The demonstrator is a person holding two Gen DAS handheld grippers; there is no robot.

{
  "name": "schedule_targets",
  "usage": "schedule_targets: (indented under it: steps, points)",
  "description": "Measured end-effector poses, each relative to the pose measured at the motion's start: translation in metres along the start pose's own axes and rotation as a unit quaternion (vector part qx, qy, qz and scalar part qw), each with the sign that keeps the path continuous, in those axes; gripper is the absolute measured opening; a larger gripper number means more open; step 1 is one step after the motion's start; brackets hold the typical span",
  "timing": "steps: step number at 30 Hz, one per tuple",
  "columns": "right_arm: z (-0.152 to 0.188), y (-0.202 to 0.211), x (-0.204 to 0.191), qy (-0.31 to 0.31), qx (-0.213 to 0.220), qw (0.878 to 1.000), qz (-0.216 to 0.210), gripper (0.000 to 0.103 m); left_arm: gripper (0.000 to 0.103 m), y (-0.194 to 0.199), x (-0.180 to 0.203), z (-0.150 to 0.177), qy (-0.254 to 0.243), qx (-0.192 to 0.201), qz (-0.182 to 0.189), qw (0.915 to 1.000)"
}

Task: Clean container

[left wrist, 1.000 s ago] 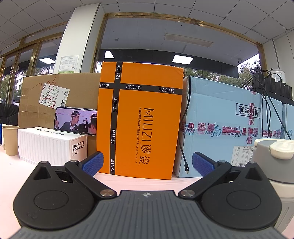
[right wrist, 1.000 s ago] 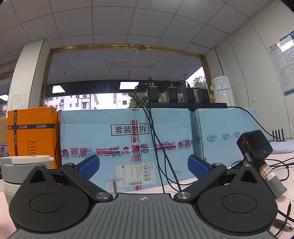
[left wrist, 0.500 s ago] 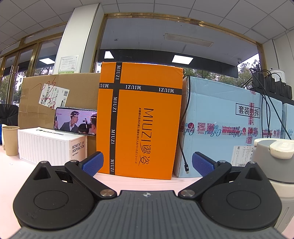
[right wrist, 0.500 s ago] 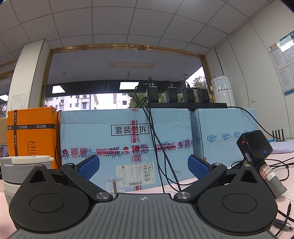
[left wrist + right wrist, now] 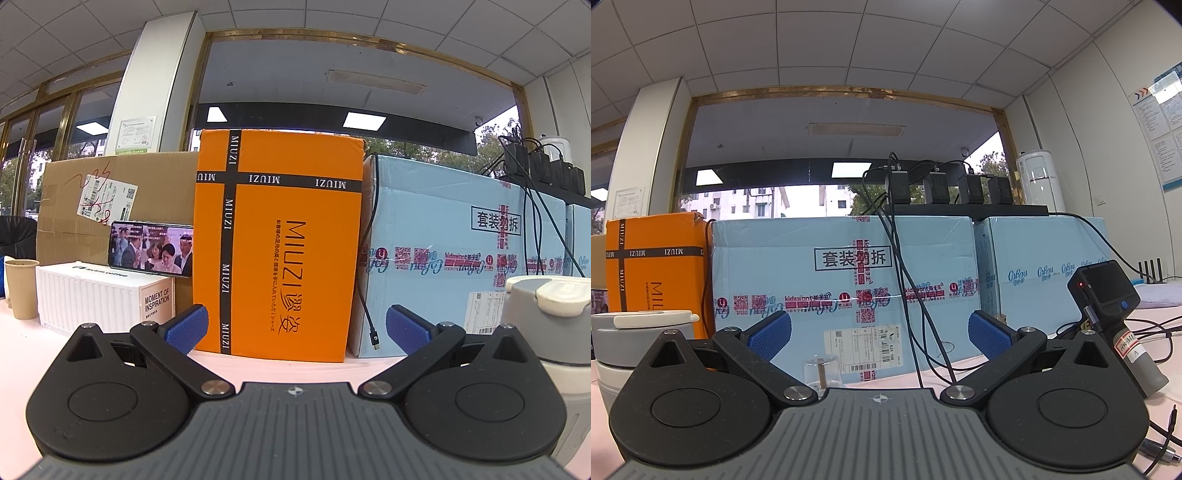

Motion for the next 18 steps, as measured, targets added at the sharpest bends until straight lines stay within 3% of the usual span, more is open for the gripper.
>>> schedule_targets:
  steps: [12, 18]
  points:
    - [0.002, -0.022, 0.003, -0.009, -0.059, 0.998, -0.026, 0.103, 0.103, -0.001, -0.007, 0.0, 0.018, -0.002, 0.01, 0.9998]
    - [0.002, -0.012, 0.005, -0.025, -0.035, 0.998, -0.052, 0.103, 0.103, 0.005, -0.008, 0.001, 0.022, 0.012, 0.013, 0.9996]
Point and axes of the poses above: each gripper's, at about its wrist camera, not at the fingertips, and y roughly against the way its jaws point, x to its right, z to its underside, the point moved 5 cm from there along -y, roughly the way its jaws point, and after that the axes turned 14 degrees about -x, right-handed, at the moved point
